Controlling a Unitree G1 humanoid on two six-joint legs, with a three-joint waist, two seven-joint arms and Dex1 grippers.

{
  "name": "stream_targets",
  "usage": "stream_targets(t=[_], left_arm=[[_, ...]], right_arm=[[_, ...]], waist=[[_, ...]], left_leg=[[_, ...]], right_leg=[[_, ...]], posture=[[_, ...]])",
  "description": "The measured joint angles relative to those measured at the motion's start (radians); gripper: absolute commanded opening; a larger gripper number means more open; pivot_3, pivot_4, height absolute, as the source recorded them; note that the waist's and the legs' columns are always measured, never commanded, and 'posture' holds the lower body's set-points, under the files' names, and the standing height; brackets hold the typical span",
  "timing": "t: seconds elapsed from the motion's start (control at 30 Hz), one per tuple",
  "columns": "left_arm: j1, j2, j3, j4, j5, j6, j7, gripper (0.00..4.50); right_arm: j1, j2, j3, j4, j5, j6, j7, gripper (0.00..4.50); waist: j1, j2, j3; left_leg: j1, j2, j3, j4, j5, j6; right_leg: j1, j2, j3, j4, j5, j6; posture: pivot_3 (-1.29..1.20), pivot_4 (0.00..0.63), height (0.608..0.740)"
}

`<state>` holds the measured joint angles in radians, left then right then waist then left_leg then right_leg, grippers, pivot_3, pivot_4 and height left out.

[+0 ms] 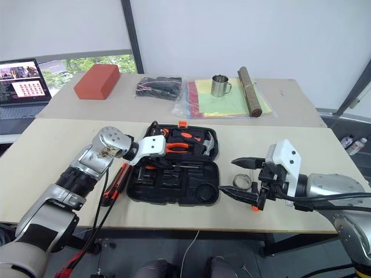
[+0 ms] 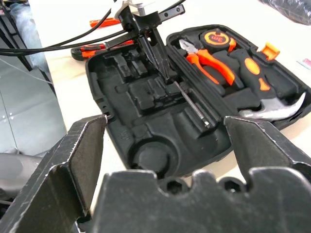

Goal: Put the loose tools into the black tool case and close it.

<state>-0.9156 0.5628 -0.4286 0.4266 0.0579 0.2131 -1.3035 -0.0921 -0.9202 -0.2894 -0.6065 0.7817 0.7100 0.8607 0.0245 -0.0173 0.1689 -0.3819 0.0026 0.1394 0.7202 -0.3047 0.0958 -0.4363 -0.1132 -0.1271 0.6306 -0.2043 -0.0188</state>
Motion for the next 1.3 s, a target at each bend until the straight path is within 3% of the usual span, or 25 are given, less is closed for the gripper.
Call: stream_targets(t=[0.1, 0.2, 0.3, 0.33, 0.43, 0.57, 0.63, 0.73, 0.9, 1.0, 1.17, 1.3], left_arm=[[0.001, 0.006, 0.018, 0.011, -0.020, 0.019, -0.024, 0.01], [0.007, 0.037, 0.121, -0.021, -0.140, 0.073, -0.100, 0.73], [0.022, 0.048, 0.253, -0.127, -0.296, 0.130, -0.146, 1.89], [0.026, 0.058, 0.272, -0.147, -0.315, 0.140, -0.151, 2.09], [0.071, 0.083, 0.293, -0.211, -0.352, 0.188, -0.164, 3.28], [0.101, 0.077, 0.290, -0.286, -0.450, 0.320, -0.194, 4.49], [0.098, 0.079, 0.292, -0.327, -0.491, 0.381, -0.194, 4.49], [0.099, 0.105, 0.290, -0.366, -0.518, 0.426, -0.205, 4.50], [0.117, 0.158, 0.291, -0.383, -0.524, 0.419, -0.211, 4.50], [0.141, 0.210, 0.297, -0.391, -0.533, 0.419, -0.228, 4.50], [0.216, 0.324, 0.326, -0.444, -0.553, 0.420, -0.274, 4.50], [0.294, 0.398, 0.345, -0.492, -0.568, 0.402, -0.299, 4.50]], right_arm=[[0.076, 0.006, -0.065, -0.021, -0.005, 0.004, -0.041, 4.50], [0.174, 0.025, -0.135, -0.028, -0.021, 0.042, -0.117, 4.50], [0.285, 0.116, -0.174, -0.059, -0.077, 0.069, -0.252, 4.50], [0.310, 0.138, -0.170, -0.060, -0.095, 0.073, -0.279, 4.50], [0.342, 0.234, -0.123, -0.060, -0.170, 0.100, -0.417, 4.50], [0.311, 0.365, -0.017, -0.036, -0.260, 0.102, -0.567, 4.50], [0.287, 0.421, 0.042, -0.004, -0.309, 0.102, -0.627, 4.50], [0.258, 0.488, 0.071, 0.036, -0.353, 0.091, -0.682, 3.88], [0.254, 0.551, 0.068, 0.063, -0.408, 0.034, -0.734, 2.14], [0.251, 0.550, 0.053, 0.064, -0.400, -0.022, -0.688, 1.06], [0.102, 0.386, 0.045, 0.071, -0.340, -0.080, -0.467, 1.04], [-0.146, 0.216, 0.191, 0.162, -0.308, -0.134, -0.137, 1.04]], waist=[[0.000, 0.000, 0.000], [-0.002, 0.000, 0.000], [-0.001, 0.000, 0.000], [-0.001, 0.001, 0.000], [-0.012, 0.002, -0.001], [-0.016, 0.002, -0.001], [-0.016, 0.003, -0.002], [-0.020, 0.003, -0.002], [-0.024, 0.004, -0.002], [-0.031, 0.004, -0.002], [-0.047, 0.007, 0.000], [-0.048, 0.007, 0.000]], left_leg=[[-0.002, 0.001, 0.000, 0.000, 0.000, 0.000], [-0.006, 0.001, 0.000, 0.002, 0.000, 0.000], [-0.007, 0.001, -0.002, 0.000, 0.000, 0.000], [-0.006, 0.000, -0.002, 0.000, 0.000, 0.000], [-0.003, -0.002, 0.000, -0.002, 0.000, 0.000], [-0.003, -0.001, 0.000, -0.001, 0.000, -0.002], [-0.001, -0.001, 0.001, -0.001, 0.000, -0.003], [-0.001, -0.001, 0.001, -0.002, 0.001, -0.002], [0.001, -0.002, 0.002, -0.005, 0.001, -0.002], [0.001, -0.002, 0.003, -0.006, 0.001, -0.003], [0.003, -0.001, 0.005, -0.006, 0.001, -0.003], [0.005, 0.002, 0.004, -0.008, 0.002, -0.004]], right_leg=[[-0.002, 0.000, 0.000, 0.001, 0.002, -0.003], [-0.005, 0.001, -0.001, 0.002, 0.003, -0.005], [-0.004, 0.001, -0.002, 0.000, 0.002, -0.004], [-0.004, 0.001, -0.002, 0.000, 0.002, -0.004], [-0.001, 0.002, 0.000, 0.000, -0.002, 0.002], [-0.002, 0.003, 0.002, 0.001, -0.003, 0.005], [-0.002, 0.003, 0.004, 0.002, -0.004, 0.005], [-0.003, 0.004, 0.004, 0.002, -0.004, 0.004], [-0.002, 0.006, 0.004, 0.001, -0.004, 0.004], [-0.003, 0.008, 0.005, 0.001, -0.004, 0.003], [-0.003, 0.008, 0.007, 0.001, -0.005, 0.003], [-0.003, 0.007, 0.006, 0.001, -0.007, -0.001]], posture=[[0.00, 0.150, 0.736], [0.00, 0.150, 0.736], [0.00, 0.150, 0.736], [0.00, 0.150, 0.736], [0.00, 0.150, 0.736], [0.00, 0.150, 0.736], [0.00, 0.150, 0.736], [0.00, 0.150, 0.736], [0.00, 0.150, 0.736], [0.00, 0.150, 0.736], [0.00, 0.150, 0.736], [0.00, 0.150, 0.736]])
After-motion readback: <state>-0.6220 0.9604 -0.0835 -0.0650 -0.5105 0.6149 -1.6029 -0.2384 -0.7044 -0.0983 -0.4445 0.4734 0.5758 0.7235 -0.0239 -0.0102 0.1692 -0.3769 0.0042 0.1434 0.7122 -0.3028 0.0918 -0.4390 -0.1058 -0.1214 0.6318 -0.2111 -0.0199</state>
